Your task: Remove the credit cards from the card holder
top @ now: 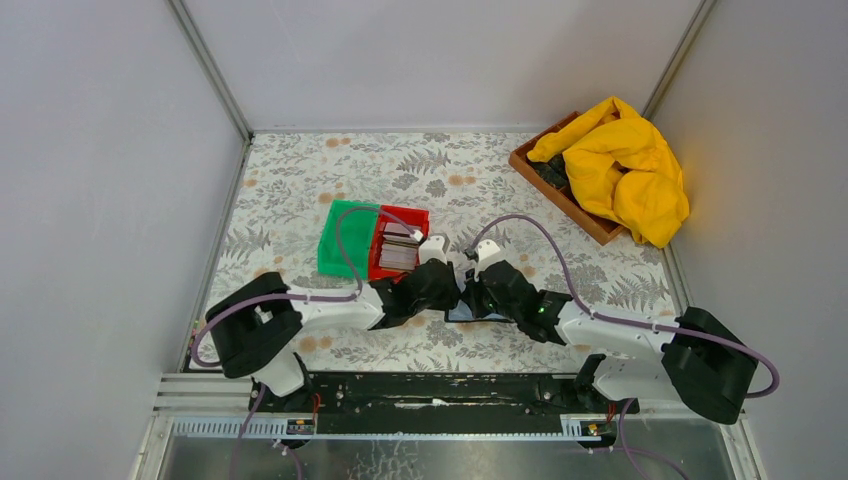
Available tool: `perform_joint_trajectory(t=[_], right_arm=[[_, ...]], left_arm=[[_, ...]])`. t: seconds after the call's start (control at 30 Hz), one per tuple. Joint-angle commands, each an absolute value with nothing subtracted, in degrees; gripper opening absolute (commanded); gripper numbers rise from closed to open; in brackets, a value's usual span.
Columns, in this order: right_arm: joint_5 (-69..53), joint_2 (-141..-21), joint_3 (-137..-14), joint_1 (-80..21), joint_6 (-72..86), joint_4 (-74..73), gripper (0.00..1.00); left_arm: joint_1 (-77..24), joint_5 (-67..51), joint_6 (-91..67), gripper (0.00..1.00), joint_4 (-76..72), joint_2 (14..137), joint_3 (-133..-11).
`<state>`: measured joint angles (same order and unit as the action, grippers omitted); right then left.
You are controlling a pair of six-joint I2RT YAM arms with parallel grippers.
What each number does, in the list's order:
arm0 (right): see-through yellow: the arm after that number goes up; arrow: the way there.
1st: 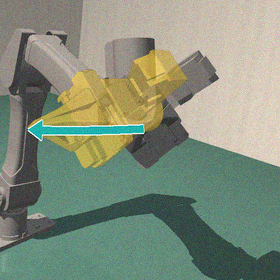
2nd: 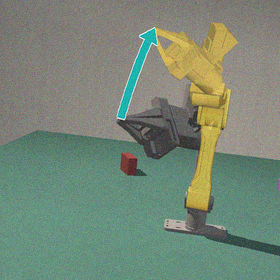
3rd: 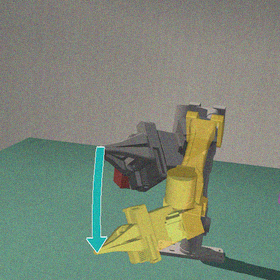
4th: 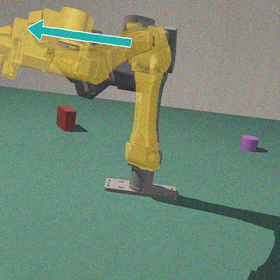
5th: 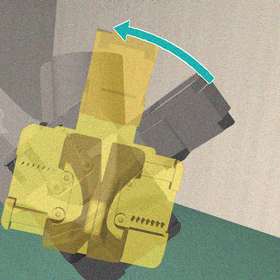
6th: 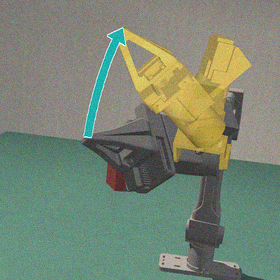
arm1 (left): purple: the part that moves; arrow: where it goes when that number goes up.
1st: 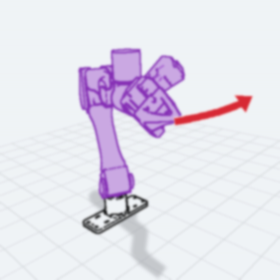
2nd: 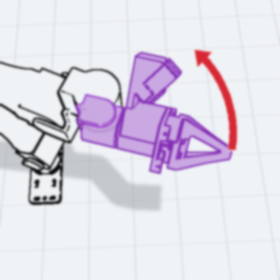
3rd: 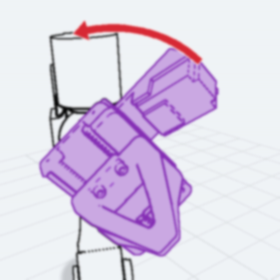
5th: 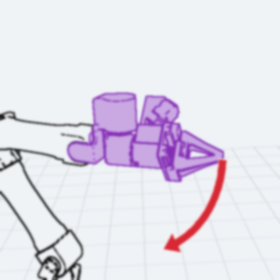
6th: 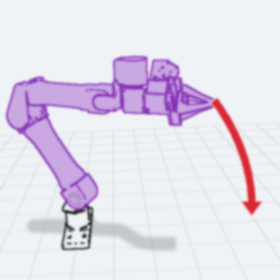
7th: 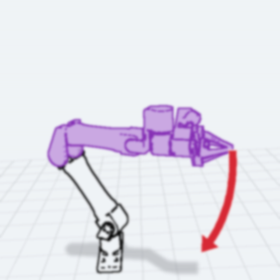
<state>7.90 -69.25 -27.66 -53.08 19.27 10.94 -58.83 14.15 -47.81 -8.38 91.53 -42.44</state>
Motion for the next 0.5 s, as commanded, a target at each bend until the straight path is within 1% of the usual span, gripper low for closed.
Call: perform_joint_trajectory(t=[0.0,0.47], right_arm=[[8.18,-67.58,-27.77,-52.75,19.06,13.71,0.00],[7.88,-67.59,-27.52,-52.55,19.17,13.89,0.00]], left_arm=[[-60.06,15.15,-47.11,0.32,-7.77,87.95,-43.10],[-60.39,14.91,-46.95,0.33,-5.80,90.35,-44.09]])
